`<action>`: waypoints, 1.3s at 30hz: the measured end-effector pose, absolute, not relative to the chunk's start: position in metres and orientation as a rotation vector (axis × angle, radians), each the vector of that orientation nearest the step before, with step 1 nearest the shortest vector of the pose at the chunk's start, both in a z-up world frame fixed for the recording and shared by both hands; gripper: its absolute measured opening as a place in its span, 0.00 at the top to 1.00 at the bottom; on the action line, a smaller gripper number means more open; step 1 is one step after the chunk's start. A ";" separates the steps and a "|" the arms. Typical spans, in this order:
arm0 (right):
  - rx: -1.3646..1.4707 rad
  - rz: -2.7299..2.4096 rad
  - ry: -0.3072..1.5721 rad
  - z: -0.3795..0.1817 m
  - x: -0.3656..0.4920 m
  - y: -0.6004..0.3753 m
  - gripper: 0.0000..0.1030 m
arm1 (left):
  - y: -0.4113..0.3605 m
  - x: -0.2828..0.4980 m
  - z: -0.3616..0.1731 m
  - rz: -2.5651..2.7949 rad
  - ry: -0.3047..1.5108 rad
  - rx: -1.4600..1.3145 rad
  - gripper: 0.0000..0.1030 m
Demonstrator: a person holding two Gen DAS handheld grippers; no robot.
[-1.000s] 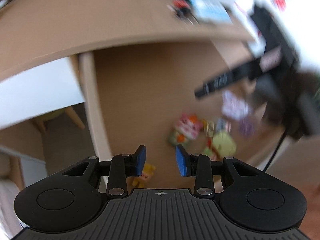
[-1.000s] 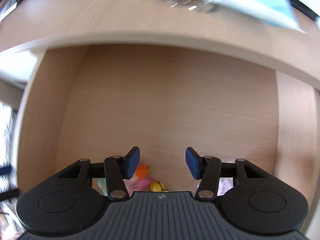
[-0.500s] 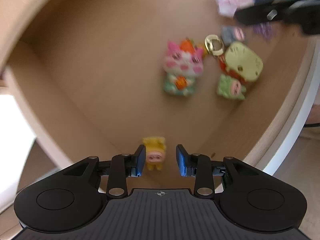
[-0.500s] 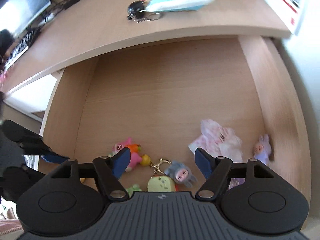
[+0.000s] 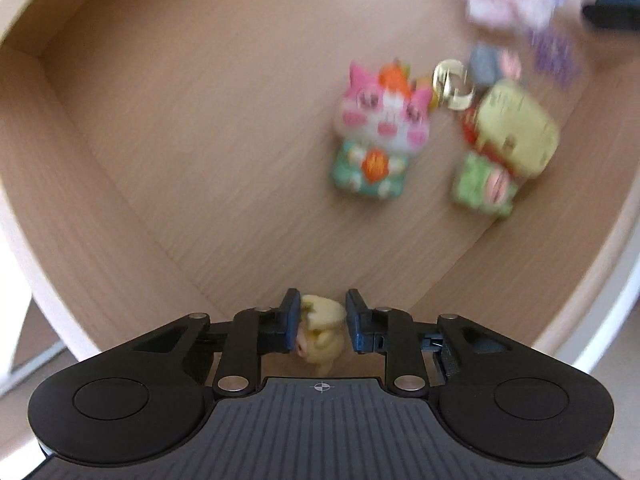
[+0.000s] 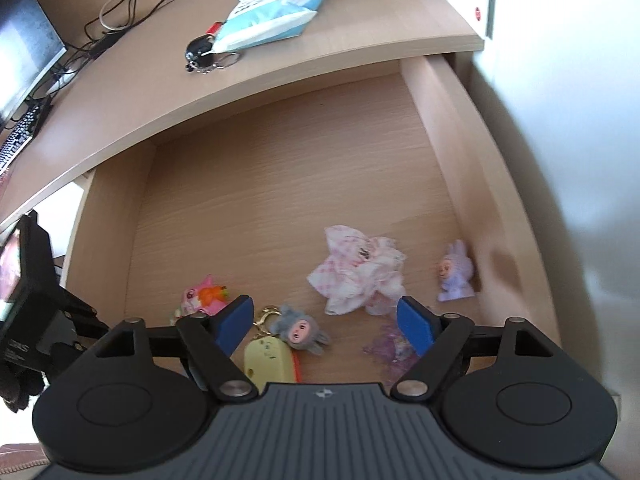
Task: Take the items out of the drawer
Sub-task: 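Grasp the small yellow pig figure in the drawer with the left gripper, then lift the yellow pig figure with the left gripper while the right reaches toward the pink cat plush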
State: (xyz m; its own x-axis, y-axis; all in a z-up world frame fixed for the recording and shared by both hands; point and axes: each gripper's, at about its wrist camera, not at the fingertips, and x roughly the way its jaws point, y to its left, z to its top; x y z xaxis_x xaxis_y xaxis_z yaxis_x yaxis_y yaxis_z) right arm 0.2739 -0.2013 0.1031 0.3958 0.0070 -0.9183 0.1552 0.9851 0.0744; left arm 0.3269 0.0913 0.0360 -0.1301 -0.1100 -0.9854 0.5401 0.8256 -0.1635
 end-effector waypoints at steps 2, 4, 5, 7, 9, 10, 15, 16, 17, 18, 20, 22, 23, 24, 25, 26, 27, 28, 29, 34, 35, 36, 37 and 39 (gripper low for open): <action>0.165 -0.099 1.180 0.102 0.273 -0.204 0.23 | 0.101 0.331 0.051 -0.554 1.558 0.227 0.73; 0.187 -0.097 1.213 0.099 0.274 -0.205 0.23 | 0.110 0.332 0.067 -0.549 1.500 0.111 0.74; 0.204 -0.098 1.230 0.097 0.274 -0.206 0.23 | 0.115 0.332 0.074 -0.549 1.472 0.058 0.74; 0.245 -0.070 1.280 0.090 0.277 -0.204 0.23 | 0.123 0.330 0.086 -0.540 1.424 -0.033 0.74; 0.277 -0.060 1.332 0.082 0.282 -0.198 0.23 | 0.129 0.330 0.096 -0.524 1.383 -0.110 0.74; 0.276 -0.055 1.360 0.077 0.285 -0.194 0.23 | 0.131 0.329 0.101 -0.509 1.365 -0.149 0.74; 0.149 0.018 1.451 0.066 0.299 -0.154 0.26 | 0.152 0.326 0.118 -0.449 1.286 -0.318 0.74; 0.139 0.017 1.469 0.063 0.302 -0.148 0.27 | 0.156 0.323 0.117 -0.441 1.264 -0.343 0.74; 0.127 0.008 1.487 0.060 0.306 -0.142 0.31 | 0.162 0.321 0.121 -0.433 1.245 -0.365 0.74; 0.102 0.008 1.503 0.058 0.309 -0.134 0.39 | 0.166 0.319 0.124 -0.426 1.225 -0.383 0.74; 0.055 0.014 1.506 0.059 0.313 -0.119 0.46 | 0.177 0.316 0.130 -0.410 1.185 -0.417 0.74; 0.085 0.063 1.542 0.056 0.319 -0.108 0.46 | 0.187 0.312 0.133 -0.399 1.161 -0.446 0.74; 0.116 0.052 1.574 0.052 0.323 -0.106 0.46 | 0.190 0.310 0.134 -0.397 1.154 -0.460 0.74; 0.125 0.040 1.610 0.045 0.327 -0.104 0.46 | 0.197 0.309 0.137 -0.397 1.149 -0.469 0.74; 0.119 0.025 1.639 0.038 0.330 -0.102 0.46 | 0.189 0.310 0.129 -0.397 1.145 -0.473 0.74; 0.104 -0.007 1.662 0.031 0.332 -0.102 0.46 | 0.190 0.308 0.129 -0.397 1.141 -0.476 0.74; 0.070 -0.025 1.681 0.026 0.333 -0.101 0.46 | 0.191 0.307 0.129 -0.398 1.138 -0.480 0.74; 0.041 -0.024 1.693 0.021 0.333 -0.100 0.46 | 0.191 0.306 0.128 -0.400 1.136 -0.486 0.74; 0.038 -0.010 1.695 0.019 0.333 -0.099 0.48 | 0.192 0.305 0.126 -0.403 1.138 -0.494 0.74; -0.104 -0.034 1.654 0.018 0.345 -0.103 0.84 | 0.189 0.303 0.116 -0.410 1.154 -0.504 0.74; -0.085 -0.068 1.640 0.019 0.351 -0.111 0.86 | 0.188 0.303 0.114 -0.410 1.158 -0.503 0.74; -0.075 -0.112 1.617 0.021 0.358 -0.122 0.86 | 0.187 0.303 0.113 -0.411 1.161 -0.502 0.74; -0.067 -0.149 1.590 0.025 0.364 -0.132 0.86 | 0.186 0.303 0.112 -0.413 1.163 -0.499 0.74; -0.001 -0.185 1.560 0.036 0.370 -0.152 0.86 | 0.185 0.304 0.110 -0.414 1.169 -0.497 0.74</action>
State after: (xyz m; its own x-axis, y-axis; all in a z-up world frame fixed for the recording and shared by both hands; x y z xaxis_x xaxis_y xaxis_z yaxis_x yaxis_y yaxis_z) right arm 0.3704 -0.1519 0.0362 0.0001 -0.1180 -0.9930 0.1171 0.9862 -0.1171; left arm 0.3042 0.1853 0.1099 0.3390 -0.5508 -0.7627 0.0517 0.8204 -0.5695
